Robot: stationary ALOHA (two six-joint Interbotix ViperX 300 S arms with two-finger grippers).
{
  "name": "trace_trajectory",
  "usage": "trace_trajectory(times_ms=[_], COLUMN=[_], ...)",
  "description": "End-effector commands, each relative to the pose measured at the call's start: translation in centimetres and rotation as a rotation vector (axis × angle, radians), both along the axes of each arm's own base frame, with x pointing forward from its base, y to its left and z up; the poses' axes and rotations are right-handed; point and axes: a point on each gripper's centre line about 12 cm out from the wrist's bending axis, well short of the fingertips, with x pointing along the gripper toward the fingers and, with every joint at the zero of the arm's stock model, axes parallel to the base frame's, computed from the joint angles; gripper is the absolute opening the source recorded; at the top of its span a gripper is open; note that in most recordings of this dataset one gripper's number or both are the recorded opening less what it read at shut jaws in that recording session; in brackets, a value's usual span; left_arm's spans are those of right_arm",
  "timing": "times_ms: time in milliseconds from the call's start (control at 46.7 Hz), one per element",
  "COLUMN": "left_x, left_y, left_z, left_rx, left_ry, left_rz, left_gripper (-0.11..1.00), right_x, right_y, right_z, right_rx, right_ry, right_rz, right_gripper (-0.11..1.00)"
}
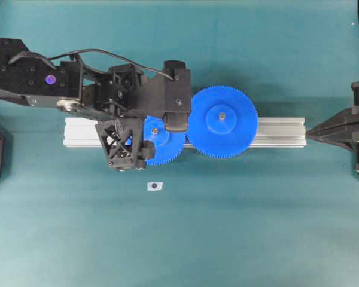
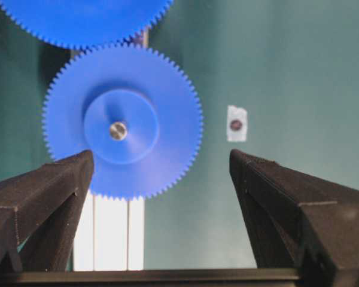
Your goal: Insert the small gear onto the shaft.
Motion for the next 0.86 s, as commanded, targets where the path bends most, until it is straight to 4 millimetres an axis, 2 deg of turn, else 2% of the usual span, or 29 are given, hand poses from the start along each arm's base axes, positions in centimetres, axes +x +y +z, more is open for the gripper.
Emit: trace_trajectory(times_ms=[0,835], left_x=[-0.1,0.01], left_y=[-0.09,-0.09], left_z=[2.28,2.04], left_rx=[0.005,0.005], left_ry=[-0.066,-0.06], left_rz=[-0.005,-0.006], left_gripper=[0.87,0.87], right_x=[0.25,0.04], right_y=[-0.03,-0.03], right_z=[0.5,0.61], right_rx=[0.016,0.016], right_ry=[-0.018,-0.034], right_rz=[-0.01,-0.011], right_gripper=[0.04,0.04])
